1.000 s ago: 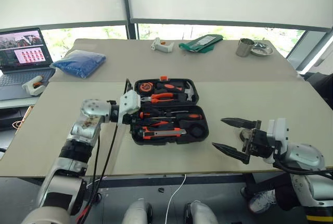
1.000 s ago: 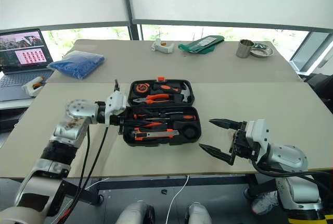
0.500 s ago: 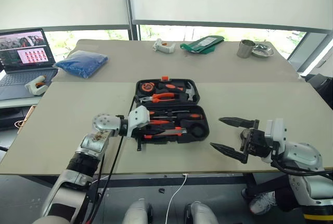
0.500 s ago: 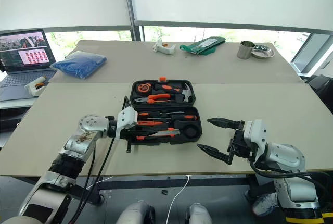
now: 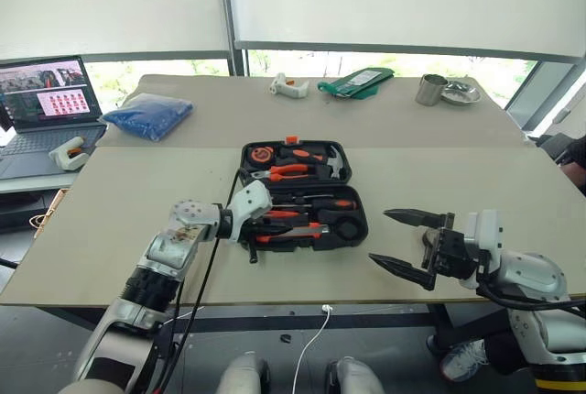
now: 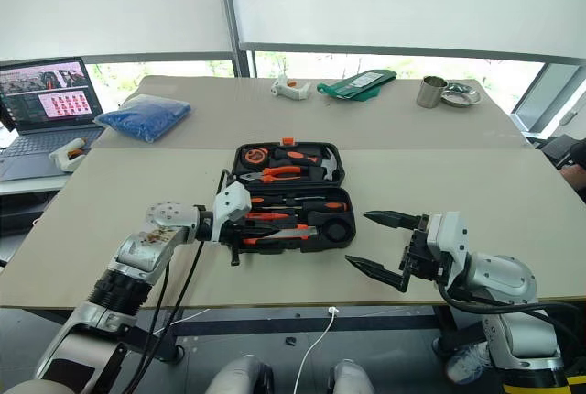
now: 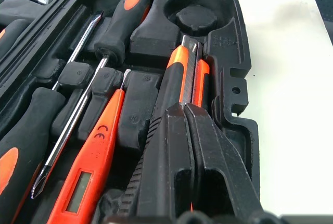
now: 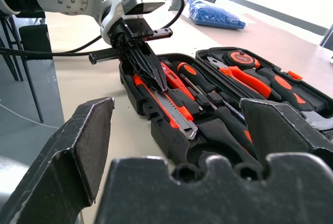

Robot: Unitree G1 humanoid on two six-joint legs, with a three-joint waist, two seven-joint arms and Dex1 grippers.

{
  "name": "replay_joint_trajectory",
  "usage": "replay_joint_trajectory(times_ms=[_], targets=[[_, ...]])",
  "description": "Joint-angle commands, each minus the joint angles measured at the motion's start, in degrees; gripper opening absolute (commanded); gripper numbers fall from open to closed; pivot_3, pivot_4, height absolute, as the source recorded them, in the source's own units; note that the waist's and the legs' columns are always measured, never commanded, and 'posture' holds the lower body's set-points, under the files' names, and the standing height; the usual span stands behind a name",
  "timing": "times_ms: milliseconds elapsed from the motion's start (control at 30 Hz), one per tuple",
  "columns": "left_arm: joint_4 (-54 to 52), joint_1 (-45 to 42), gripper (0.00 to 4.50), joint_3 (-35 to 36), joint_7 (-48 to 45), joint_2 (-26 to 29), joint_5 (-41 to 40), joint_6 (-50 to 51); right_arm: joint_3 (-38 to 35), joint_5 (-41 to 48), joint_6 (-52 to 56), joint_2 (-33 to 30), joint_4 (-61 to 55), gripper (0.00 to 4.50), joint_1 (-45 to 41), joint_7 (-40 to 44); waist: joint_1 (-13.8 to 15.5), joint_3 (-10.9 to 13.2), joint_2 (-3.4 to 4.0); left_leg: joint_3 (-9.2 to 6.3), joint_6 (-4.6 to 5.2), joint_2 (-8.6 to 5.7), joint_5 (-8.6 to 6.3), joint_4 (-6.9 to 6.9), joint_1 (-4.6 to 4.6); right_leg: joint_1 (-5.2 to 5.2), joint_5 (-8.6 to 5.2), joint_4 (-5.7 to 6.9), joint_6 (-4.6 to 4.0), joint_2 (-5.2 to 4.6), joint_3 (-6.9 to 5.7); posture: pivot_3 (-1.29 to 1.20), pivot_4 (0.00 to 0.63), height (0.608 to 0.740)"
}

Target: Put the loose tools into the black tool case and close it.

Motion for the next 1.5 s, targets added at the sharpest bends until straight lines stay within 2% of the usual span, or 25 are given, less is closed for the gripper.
replay_joint_trajectory(times_ms=[33,167,300,633,767,867,1067,1200,1300,1400,1500], targets=[[0.4,-0.3,0.1,2.2,1.4,-1.6,-1.1,-7.1,-1.6,1.7,0.3,-0.5,-2.0,4.5,-0.4,-0.4,0.0,0.0,-0.01,0.0,0.0,0.0,0.0,0.0,-0.06,-0.03,0.0,-0.02,0.0,-0.01,0.0,0.0,0.15,0.74],[-0.7,-1.6,0.1,4.0,0.8,-2.3,-2.9,-10.3,-1.7,1.7,0.2,-0.4,-2.0,4.5,-0.3,-0.5,-0.1,0.0,-0.03,0.01,0.4,-0.01,0.21,0.0,-0.29,-0.2,0.05,-0.09,0.08,0.01,0.0,0.0,0.15,0.74],[-0.1,-1.1,0.1,2.8,0.5,-1.3,-1.2,-10.5,-1.6,1.7,0.1,-0.3,-2.2,4.5,-0.1,-0.8,-0.2,0.0,-0.03,0.02,0.44,-0.02,0.17,-0.03,-0.45,-0.37,0.15,-0.09,0.39,0.04,-0.01,0.0,0.15,0.74],[2.2,0.6,0.1,-1.5,-0.1,-0.4,3.0,-10.5,-2.2,1.8,0.3,-0.7,-1.9,4.5,0.5,-0.6,-0.1,0.0,-0.04,0.06,0.45,-0.03,0.16,-0.02,-0.68,-0.64,0.13,-0.08,0.43,0.06,0.0,0.0,0.15,0.74],[5.4,0.8,0.1,-3.6,2.8,-0.7,6.6,-6.8,-2.0,1.7,0.5,-0.7,-1.9,4.5,0.3,-0.8,-0.1,0.0,-0.03,0.06,0.45,-0.02,0.15,-0.03,-0.63,-0.6,0.13,-0.08,0.42,0.06,0.0,0.0,0.15,0.74],[7.5,0.5,0.1,-2.7,6.4,-2.7,6.0,-1.3,-1.8,1.7,0.8,-0.7,-2.1,4.5,0.0,-1.0,0.0,0.0,-0.01,0.02,0.45,-0.02,0.16,-0.02,-0.48,-0.41,0.12,-0.09,0.42,0.04,-0.01,0.0,0.15,0.74],[5.7,2.4,0.1,-5.1,2.1,-1.4,5.4,1.6,-2.5,1.9,1.3,-1.2,-2.3,4.5,0.0,-1.1,-0.2,0.0,0.02,-0.01,0.0,0.0,-0.1,-0.03,-0.03,0.02,-0.08,-0.12,0.09,-0.02,-0.02,0.0,0.15,0.74],[5.0,3.4,0.1,-3.3,0.8,-1.5,3.2,-1.6,-3.5,1.9,1.7,-1.7,-2.4,4.5,0.7,-1.3,-0.2,-0.2,0.24,-0.01,0.08,0.0,-0.06,-0.09,-0.01,0.01,-0.09,-0.12,0.1,-0.01,-0.01,0.0,0.15,0.74],[4.4,3.3,0.1,1.9,2.0,-3.5,-1.2,-7.2,-5.8,1.9,1.9,-2.2,-3.0,4.5,2.4,-2.3,-0.2,-0.2,0.24,0.0,0.38,0.0,0.08,-0.14,-0.06,-0.05,-0.1,-0.11,0.24,0.02,-0.01,0.0,0.15,0.74],[3.8,3.0,0.81,6.1,0.3,-3.1,-4.3,-14.6,-10.0,1.8,1.0,-2.3,-2.9,4.5,5.6,-4.0,-0.2,-0.2,0.21,0.01,0.41,-0.01,0.04,-0.17,-0.21,-0.19,-0.08,-0.11,0.35,0.02,-0.02,0.0,0.15,0.74],[0.8,3.0,1.92,10.9,-3.5,-3.0,-11.1,-18.0,-15.3,1.4,-0.3,-1.8,-0.4,4.5,10.0,-5.3,0.0,-0.2,0.2,0.01,0.42,-0.01,0.03,-0.13,-0.49,-0.41,-0.06,-0.12,0.35,0.0,-0.06,0.0,0.15,0.74]])
